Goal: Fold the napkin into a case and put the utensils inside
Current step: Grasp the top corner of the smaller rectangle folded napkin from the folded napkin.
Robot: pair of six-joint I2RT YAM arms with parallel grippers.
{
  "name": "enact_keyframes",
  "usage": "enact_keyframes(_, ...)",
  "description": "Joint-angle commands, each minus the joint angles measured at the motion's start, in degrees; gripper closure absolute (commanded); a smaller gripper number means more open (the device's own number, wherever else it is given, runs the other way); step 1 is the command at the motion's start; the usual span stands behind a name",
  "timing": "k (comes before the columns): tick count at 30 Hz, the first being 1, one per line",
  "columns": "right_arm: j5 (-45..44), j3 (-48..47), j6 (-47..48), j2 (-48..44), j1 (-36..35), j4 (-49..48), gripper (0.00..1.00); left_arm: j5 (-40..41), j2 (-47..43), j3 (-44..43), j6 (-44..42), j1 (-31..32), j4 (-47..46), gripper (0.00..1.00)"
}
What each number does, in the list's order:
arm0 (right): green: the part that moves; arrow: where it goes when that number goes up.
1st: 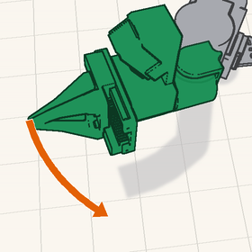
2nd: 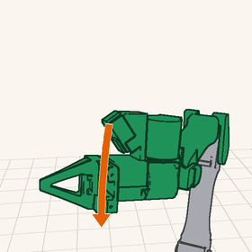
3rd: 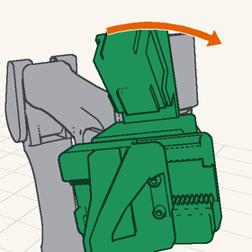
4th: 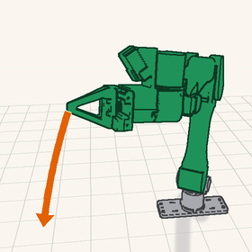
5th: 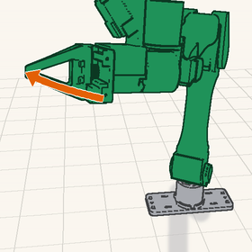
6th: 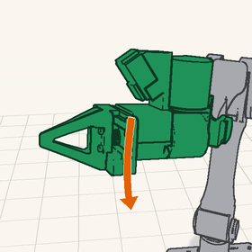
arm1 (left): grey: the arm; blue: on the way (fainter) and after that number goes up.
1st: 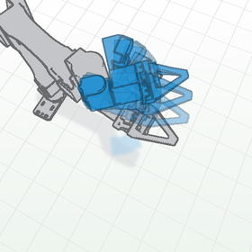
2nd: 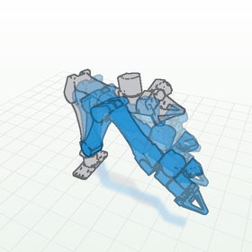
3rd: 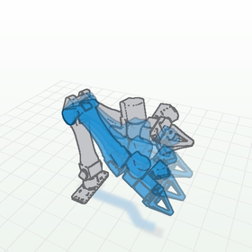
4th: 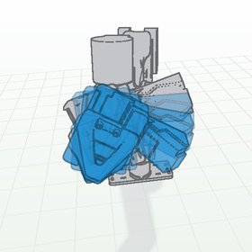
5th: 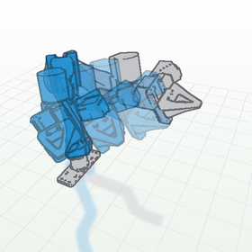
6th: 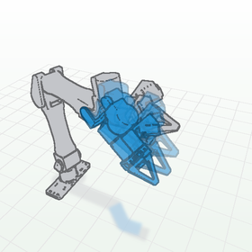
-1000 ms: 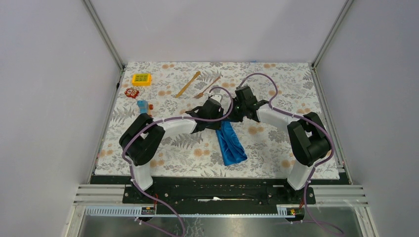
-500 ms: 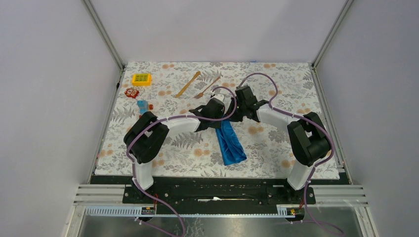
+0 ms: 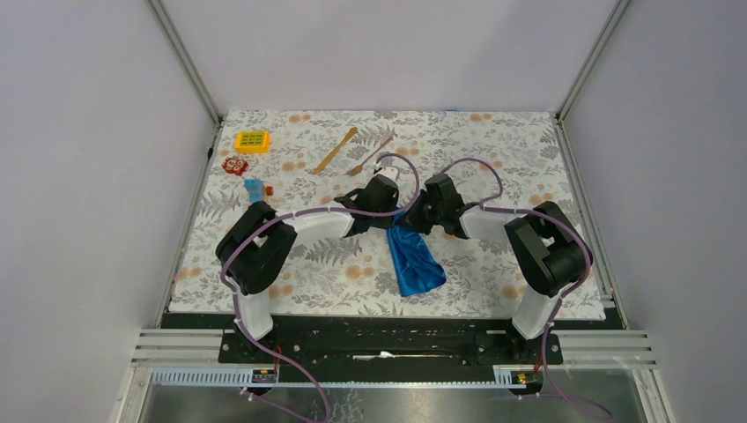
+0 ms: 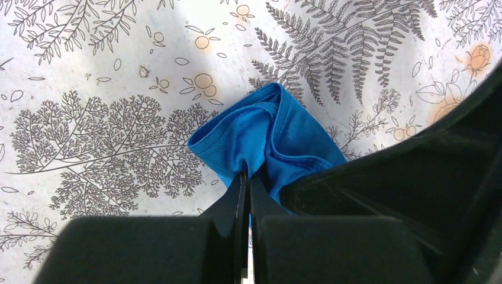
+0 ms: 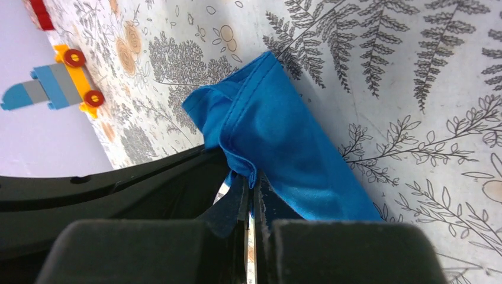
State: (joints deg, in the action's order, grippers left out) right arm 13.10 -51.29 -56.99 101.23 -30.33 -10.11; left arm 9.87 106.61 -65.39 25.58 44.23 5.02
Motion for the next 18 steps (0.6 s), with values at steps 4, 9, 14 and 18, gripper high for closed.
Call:
enact_keyframes(4, 2.01, 3.72, -7.32, 1.33, -0.49, -15.24, 1.0, -3.01, -3.49, 1.18, 1.09, -0.19, -3.26, 0.94)
enact_keyframes(9, -0.64, 4.18, -4.93, -2.02, -0.31, -10.37, 1.0, -1.64, -4.98, 1.44, -0.22, -0.22, -1.3, 0.57)
enact_keyframes(14, -1.67, 4.03, -3.9, -5.03, -0.33, -6.85, 1.0, 0.62, -7.02, 0.81, -1.93, -0.21, -0.7, 0.55)
enact_keyframes(18, -3.25, 3.69, -3.2, -7.4, 0.06, -4.25, 1.0, -0.11, -5.16, -0.89, -2.8, -0.24, -0.09, 0.68)
